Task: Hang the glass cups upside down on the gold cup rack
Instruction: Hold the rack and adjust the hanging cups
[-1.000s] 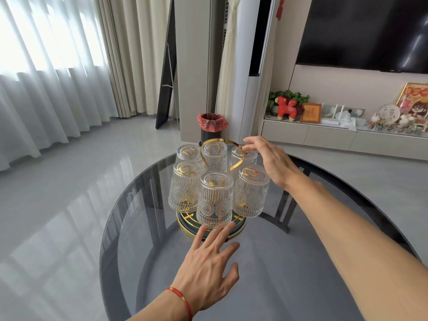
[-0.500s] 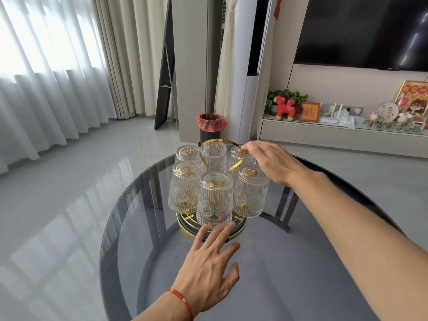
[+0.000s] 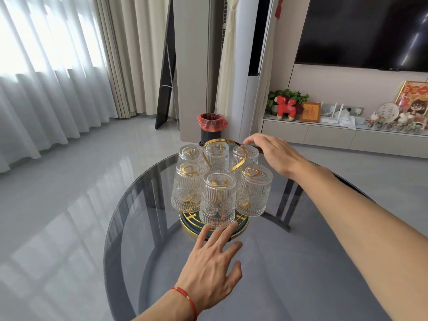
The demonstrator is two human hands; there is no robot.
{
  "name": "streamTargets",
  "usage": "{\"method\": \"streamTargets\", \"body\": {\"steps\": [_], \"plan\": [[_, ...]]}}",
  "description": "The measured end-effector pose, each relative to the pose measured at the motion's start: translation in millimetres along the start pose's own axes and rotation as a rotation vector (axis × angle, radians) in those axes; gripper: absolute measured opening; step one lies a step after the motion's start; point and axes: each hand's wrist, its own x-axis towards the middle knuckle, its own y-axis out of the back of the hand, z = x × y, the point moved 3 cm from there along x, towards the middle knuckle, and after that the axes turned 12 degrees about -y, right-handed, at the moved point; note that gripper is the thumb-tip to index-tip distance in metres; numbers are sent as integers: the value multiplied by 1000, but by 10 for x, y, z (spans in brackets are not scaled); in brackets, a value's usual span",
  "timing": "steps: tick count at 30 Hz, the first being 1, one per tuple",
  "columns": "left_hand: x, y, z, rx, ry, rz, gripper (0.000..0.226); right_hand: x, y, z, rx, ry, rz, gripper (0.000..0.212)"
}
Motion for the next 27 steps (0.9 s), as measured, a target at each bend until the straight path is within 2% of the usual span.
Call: {"method": "streamTargets", "body": {"steps": [4, 8, 13, 17, 22, 27], "plan": [[4, -6, 3, 14, -6, -1, 36, 21, 25, -250, 69, 40, 49, 56], [0, -10, 2, 9, 2, -9, 38, 66, -79, -553, 106, 90, -52, 55], [7, 9, 2, -2, 6, -18, 40, 153, -275, -711, 16, 23, -175, 69], [12, 9, -1, 7, -5, -7, 37, 240, -333, -654, 78, -83, -209, 70], [15, 1, 4, 19, -2, -8, 38, 300, -340, -716, -8, -69, -229, 72], [14, 0, 4, 13, -3, -15, 39, 357, -344, -741, 14, -66, -231, 71]]}}
